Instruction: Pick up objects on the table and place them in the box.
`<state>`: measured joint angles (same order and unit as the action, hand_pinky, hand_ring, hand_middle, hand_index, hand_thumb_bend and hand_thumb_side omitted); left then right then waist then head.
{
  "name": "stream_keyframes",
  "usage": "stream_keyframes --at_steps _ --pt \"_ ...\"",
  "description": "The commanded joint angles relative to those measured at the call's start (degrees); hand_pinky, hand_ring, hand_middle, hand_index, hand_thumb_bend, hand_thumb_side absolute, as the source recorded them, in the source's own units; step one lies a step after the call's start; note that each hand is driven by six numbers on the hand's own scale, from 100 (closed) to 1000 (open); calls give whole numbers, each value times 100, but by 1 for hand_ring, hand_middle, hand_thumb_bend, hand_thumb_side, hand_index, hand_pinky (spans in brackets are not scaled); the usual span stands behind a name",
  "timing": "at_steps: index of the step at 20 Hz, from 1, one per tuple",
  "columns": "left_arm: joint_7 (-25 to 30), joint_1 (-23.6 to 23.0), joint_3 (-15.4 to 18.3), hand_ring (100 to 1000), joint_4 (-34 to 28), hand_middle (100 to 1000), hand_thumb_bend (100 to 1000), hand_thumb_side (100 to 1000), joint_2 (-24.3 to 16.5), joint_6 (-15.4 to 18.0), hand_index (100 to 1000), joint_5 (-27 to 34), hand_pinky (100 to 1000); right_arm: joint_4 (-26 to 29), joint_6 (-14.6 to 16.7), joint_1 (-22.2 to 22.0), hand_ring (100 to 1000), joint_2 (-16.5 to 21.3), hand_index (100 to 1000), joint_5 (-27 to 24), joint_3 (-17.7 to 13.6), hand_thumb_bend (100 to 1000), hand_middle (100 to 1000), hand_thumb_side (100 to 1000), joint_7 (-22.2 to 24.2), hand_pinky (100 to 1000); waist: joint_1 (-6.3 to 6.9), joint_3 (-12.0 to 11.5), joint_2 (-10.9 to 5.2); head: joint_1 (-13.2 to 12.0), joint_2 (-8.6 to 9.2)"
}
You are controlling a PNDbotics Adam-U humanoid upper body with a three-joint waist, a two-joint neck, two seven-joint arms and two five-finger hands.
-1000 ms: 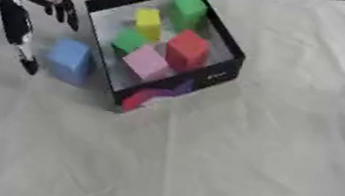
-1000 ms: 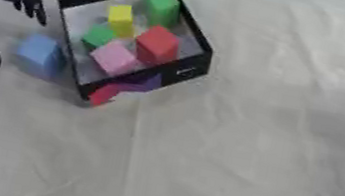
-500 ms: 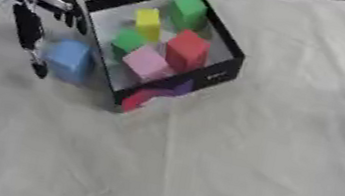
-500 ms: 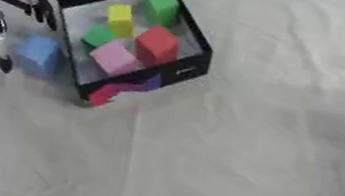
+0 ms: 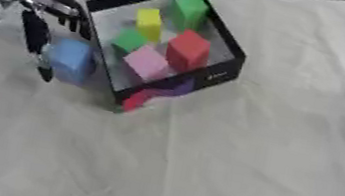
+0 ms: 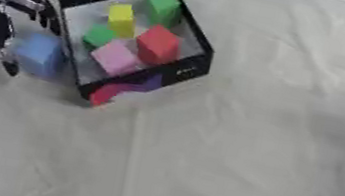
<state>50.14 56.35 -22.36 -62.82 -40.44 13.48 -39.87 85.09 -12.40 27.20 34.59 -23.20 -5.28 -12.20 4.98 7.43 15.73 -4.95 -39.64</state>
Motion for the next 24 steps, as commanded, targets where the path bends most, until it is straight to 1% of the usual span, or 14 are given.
stream_keyframes --at_steps 1,4,7,8,9,12,14,15,18,21,24 --pt "-118 109 89 719 70 699 871 102 -64 70 783 -4 733 44 24 63 788 129 777 34 -66 234 672 573 25 734 19 9 -81 -11 75" --pt "-349 86 93 679 160 666 818 100 -30 43 754 38 695 40 27 54 788 128 777 33 -72 232 672 574 28 734 23 9 -76 -13 72" --pt "-539 42 80 651 234 644 783 100 -12 40 736 73 667 39 29 54 788 119 777 29 -78 229 672 577 33 734 28 13 -71 -7 75" --pt "-605 28 74 645 246 638 775 100 -8 46 731 59 661 39 29 54 788 118 777 28 -79 229 672 577 34 734 28 16 -70 -4 75" --pt "-678 13 72 626 253 622 744 100 -5 54 716 39 639 38 29 52 788 118 777 28 -80 229 672 578 34 734 26 17 -69 -1 72" --pt "-968 -28 58 599 248 599 715 100 -4 84 692 -81 608 37 33 47 788 119 777 26 -87 228 671 578 34 735 20 20 -68 -6 75" --pt "-1189 -43 49 552 232 567 657 100 -4 110 659 -195 560 37 35 46 787 119 777 22 -87 226 670 581 38 735 13 18 -68 -4 73" --pt "-1288 -51 50 543 231 559 622 100 -4 119 649 -232 549 37 35 46 787 117 777 21 -86 226 670 581 41 735 10 15 -68 -5 72" --pt "-1526 -72 57 522 199 536 562 100 -20 109 624 -299 528 33 34 44 786 115 777 22 -84 225 669 582 48 735 4 7 -69 -3 67" --pt "-1613 -97 91 503 73 518 519 100 -94 72 604 -238 508 31 35 42 786 121 777 25 -84 224 669 583 51 735 4 0 -76 1 53" --pt "-1499 -124 133 499 -275 515 497 100 -296 -2 599 -14 506 30 36 38 785 142 777 28 -85 224 668 583 51 735 13 -7 -88 5 43"
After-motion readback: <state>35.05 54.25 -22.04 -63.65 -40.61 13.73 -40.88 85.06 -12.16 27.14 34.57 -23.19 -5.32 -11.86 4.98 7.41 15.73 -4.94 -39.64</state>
